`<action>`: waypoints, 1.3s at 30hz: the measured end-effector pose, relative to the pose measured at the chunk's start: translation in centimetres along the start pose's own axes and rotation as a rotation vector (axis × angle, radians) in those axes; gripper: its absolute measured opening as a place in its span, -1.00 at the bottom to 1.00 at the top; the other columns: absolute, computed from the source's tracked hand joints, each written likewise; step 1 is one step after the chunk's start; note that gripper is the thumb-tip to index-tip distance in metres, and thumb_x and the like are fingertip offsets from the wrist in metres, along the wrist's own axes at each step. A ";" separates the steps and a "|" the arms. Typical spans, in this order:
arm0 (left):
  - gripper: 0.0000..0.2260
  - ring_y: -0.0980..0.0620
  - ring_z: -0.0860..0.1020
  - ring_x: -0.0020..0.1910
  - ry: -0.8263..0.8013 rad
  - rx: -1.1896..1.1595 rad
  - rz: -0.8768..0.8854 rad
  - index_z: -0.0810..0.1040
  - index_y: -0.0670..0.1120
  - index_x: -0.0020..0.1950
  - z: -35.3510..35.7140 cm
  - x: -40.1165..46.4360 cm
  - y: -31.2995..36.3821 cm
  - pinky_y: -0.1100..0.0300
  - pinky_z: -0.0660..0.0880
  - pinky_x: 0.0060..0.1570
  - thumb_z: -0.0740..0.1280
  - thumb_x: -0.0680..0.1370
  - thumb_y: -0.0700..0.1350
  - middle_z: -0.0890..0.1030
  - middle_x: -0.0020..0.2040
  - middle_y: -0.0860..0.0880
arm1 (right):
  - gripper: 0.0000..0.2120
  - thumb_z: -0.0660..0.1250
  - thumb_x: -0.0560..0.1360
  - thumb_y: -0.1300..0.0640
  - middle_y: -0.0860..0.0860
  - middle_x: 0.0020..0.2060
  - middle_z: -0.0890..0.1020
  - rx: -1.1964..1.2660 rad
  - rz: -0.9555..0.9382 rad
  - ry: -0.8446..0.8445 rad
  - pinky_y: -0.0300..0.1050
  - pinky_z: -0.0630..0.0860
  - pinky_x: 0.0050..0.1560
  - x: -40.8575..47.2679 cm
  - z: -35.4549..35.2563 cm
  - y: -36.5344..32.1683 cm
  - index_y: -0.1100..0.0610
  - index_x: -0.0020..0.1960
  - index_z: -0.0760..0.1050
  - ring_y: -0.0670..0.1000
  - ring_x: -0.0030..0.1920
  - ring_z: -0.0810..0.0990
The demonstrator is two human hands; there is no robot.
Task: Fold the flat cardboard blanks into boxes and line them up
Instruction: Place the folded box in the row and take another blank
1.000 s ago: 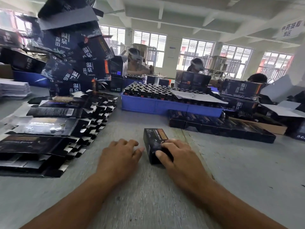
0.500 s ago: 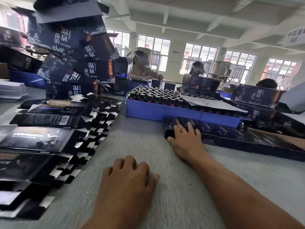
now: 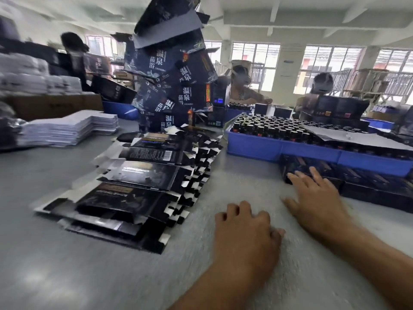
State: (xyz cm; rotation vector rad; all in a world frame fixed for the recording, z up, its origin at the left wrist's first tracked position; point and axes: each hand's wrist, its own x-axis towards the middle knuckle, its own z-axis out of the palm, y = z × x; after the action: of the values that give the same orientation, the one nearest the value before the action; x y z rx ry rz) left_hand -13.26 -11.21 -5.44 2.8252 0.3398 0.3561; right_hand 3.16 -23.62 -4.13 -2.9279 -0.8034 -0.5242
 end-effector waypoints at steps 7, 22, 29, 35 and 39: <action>-0.60 -0.24 0.31 0.30 -0.009 -0.006 0.028 0.47 -0.04 0.37 -0.2 -0.4 -0.2 -0.21 0.25 0.28 0.10 0.66 0.13 0.39 0.33 -0.19 | -0.51 0.21 0.60 -0.17 -0.10 0.52 0.35 0.237 -0.046 -0.236 -0.17 0.17 0.50 -11.0 -3.0 -2.8 -0.09 0.49 0.36 -0.06 0.52 0.30; -0.50 -0.54 0.20 0.43 0.086 0.189 -0.422 0.23 -0.04 0.53 -6.8 -1.6 -5.4 -0.40 0.04 0.42 0.18 0.62 0.07 0.16 0.53 -0.34 | -0.55 -0.13 0.67 -0.24 -0.28 0.59 -0.08 0.243 -0.052 -0.237 -0.18 0.02 0.55 -14.5 -4.8 -3.9 -0.32 0.55 -0.03 -0.19 0.60 -0.06; -0.49 -0.33 0.48 0.26 -0.156 0.358 -0.332 0.22 -0.09 0.54 -6.8 -2.7 -2.3 -0.28 0.37 0.24 0.21 0.65 0.07 0.30 0.44 -0.33 | -0.56 -0.03 0.68 -0.21 -0.27 0.59 0.06 0.343 -0.071 -0.182 -0.17 0.04 0.55 -15.4 -5.0 -3.2 -0.28 0.54 0.10 -0.18 0.58 0.03; -0.69 -0.23 0.54 0.10 -0.081 0.169 0.184 0.45 -0.07 0.30 -4.0 -5.8 6.3 -0.06 0.25 -0.11 0.29 0.59 -0.01 0.49 0.16 -0.18 | -0.65 0.29 0.61 0.22 -0.22 0.01 0.65 0.658 0.068 -0.152 -0.20 0.42 0.16 -16.0 -6.2 -2.7 -0.26 0.09 0.53 -0.06 0.13 0.59; -0.60 -0.22 0.50 0.22 -0.034 0.100 0.259 0.43 -0.02 0.39 -4.0 -5.6 5.4 -0.07 0.38 0.08 0.28 0.59 0.08 0.44 0.32 -0.15 | -0.60 0.23 0.61 0.26 -0.24 0.00 0.67 0.686 0.053 -0.157 -0.49 0.40 -0.09 -16.1 -6.2 -2.3 -0.25 0.18 0.53 -0.24 -0.01 0.61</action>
State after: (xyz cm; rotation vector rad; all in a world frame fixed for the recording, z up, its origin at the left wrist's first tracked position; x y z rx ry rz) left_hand -18.58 -16.81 -1.24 2.9758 -0.0170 0.3514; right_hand -12.88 -30.29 -3.83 -2.3547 -0.7306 0.0046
